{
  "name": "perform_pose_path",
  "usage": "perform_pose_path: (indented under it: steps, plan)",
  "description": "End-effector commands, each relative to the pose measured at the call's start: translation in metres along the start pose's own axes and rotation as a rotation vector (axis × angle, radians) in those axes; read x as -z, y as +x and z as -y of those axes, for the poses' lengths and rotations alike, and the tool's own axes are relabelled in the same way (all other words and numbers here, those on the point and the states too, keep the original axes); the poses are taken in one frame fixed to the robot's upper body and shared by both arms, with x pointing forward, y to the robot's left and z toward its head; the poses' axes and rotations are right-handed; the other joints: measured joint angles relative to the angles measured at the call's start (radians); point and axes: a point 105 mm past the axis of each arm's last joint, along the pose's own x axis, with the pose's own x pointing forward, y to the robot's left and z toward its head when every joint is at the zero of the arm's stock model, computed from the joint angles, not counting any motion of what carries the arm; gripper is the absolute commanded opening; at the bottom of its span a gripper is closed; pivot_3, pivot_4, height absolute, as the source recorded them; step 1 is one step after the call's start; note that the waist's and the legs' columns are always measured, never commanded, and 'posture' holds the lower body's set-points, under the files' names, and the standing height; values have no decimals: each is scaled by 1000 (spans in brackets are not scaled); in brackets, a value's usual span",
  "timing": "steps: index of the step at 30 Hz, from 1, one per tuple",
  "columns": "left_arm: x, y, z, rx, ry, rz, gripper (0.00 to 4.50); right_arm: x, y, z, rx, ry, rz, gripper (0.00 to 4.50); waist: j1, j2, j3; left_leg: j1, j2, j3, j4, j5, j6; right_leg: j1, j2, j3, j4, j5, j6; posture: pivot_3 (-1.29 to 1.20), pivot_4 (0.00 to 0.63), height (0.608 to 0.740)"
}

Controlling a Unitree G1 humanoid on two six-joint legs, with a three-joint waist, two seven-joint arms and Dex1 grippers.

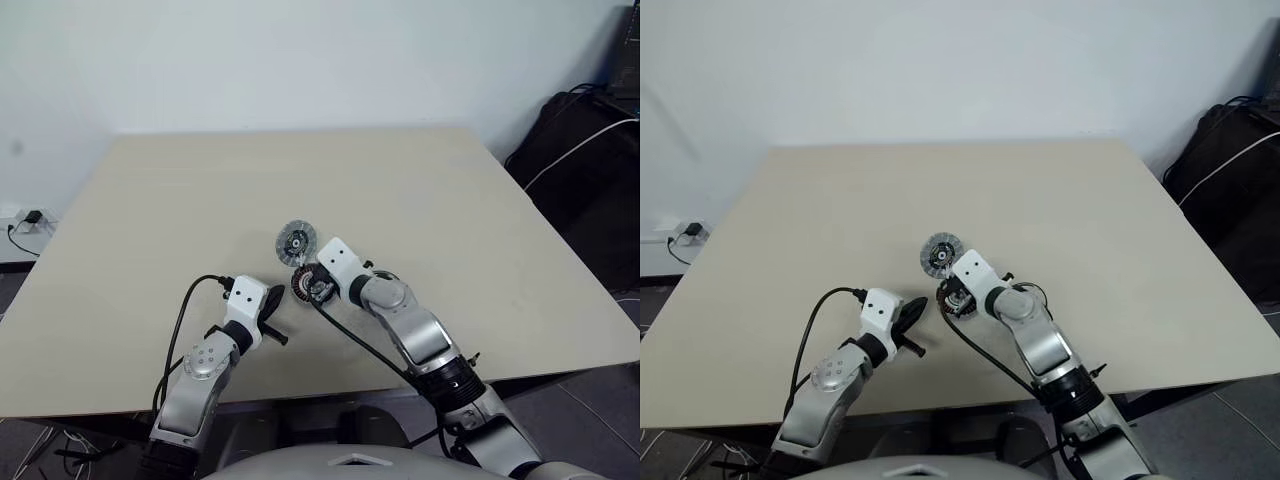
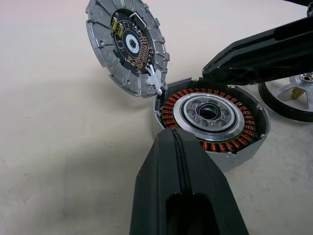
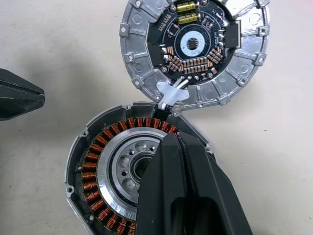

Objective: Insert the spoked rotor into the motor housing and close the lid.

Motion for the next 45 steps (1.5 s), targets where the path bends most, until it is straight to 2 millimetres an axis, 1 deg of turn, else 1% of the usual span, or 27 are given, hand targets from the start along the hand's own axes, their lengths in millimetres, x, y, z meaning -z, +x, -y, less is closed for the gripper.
perform_pose_path:
  steps: [1,2,6,8,12,15,19,21,22,25,28,31,32,34,37,45]
  plan:
    - [-9,3,2,7,11,29,0,3,2,4,18,-3,-3,28,0,0,0,0,0,0,0,0,0,0,0,0,0,0,0,0,0,740]
    - [-9,3,2,7,11,30,0,5,2,4,18,-2,-10,28,0,0,0,0,0,0,0,0,0,0,0,0,0,0,0,0,0,740]
    - [-8,3,2,4,9,29,0,32,2,4,10,9,-102,28,0,0,-1,0,0,0,1,0,0,0,0,0,1,0,0,0,0,740]
    - [-8,3,1,3,9,28,0,34,0,4,10,12,-109,28,0,-1,-2,1,0,0,1,0,0,0,0,0,1,0,0,0,0,740]
    - [-8,3,1,3,9,27,0,27,-1,6,22,17,-81,28,1,-1,-3,2,0,0,1,0,-1,0,0,1,2,-1,-1,0,0,740]
    - [-8,3,1,7,11,27,0,11,-1,8,31,9,-16,28,1,-2,-3,2,0,0,2,0,-1,0,-1,1,2,-1,-1,0,0,740]
    - [-8,4,2,10,12,27,0,-11,-3,2,1,6,69,28,0,-1,-3,1,0,0,2,0,-1,0,-1,1,3,0,-1,0,0,740]
    - [-8,4,2,10,13,26,0,-17,-3,-3,-23,14,94,28,1,-2,-3,1,0,0,2,0,0,0,-1,1,5,0,0,0,0,740]
    - [-8,4,2,10,12,26,0,-16,-2,-5,-31,16,93,28,1,-2,-3,1,0,0,2,0,-1,0,-1,1,6,0,0,0,0,740]
    - [-8,3,1,9,12,26,0,-5,1,-6,-34,20,57,28,2,-2,-3,1,0,0,2,1,-1,-1,-1,1,8,-1,-1,0,0,740]
    - [-8,3,1,8,12,25,0,15,2,-7,-39,38,-14,28,2,-2,-3,1,0,0,2,1,-2,-1,-1,1,8,-1,-1,0,0,740]
    - [-8,3,1,6,12,25,0,40,1,-8,-43,34,-99,28,1,-1,-4,1,0,0,3,1,-1,-1,-1,1,8,-2,-2,0,0,740]
    - [-8,2,1,6,11,25,0,45,0,-8,-43,40,-111,28,1,-2,-4,2,0,0,3,1,-1,-1,-1,1,8,-2,-2,0,0,740]
    - [-8,2,1,6,11,24,0,47,-1,-8,-42,48,-111,28,3,-4,-6,3,0,-1,3,1,-1,0,-1,1,8,-2,-2,0,0,740]
    - [-7,2,1,9,11,22,0,36,-3,-8,-48,56,-65,28,3,-4,-8,3,0,-1,3,1,-1,0,-1,1,8,-3,-5,0,0,740]
    - [-8,3,2,19,16,23,0,-11,-3,-7,-51,30,106,28,2,-4,-8,2,0,-1,2,1,-1,-1,-1,1,8,-3,-6,0,0,740]
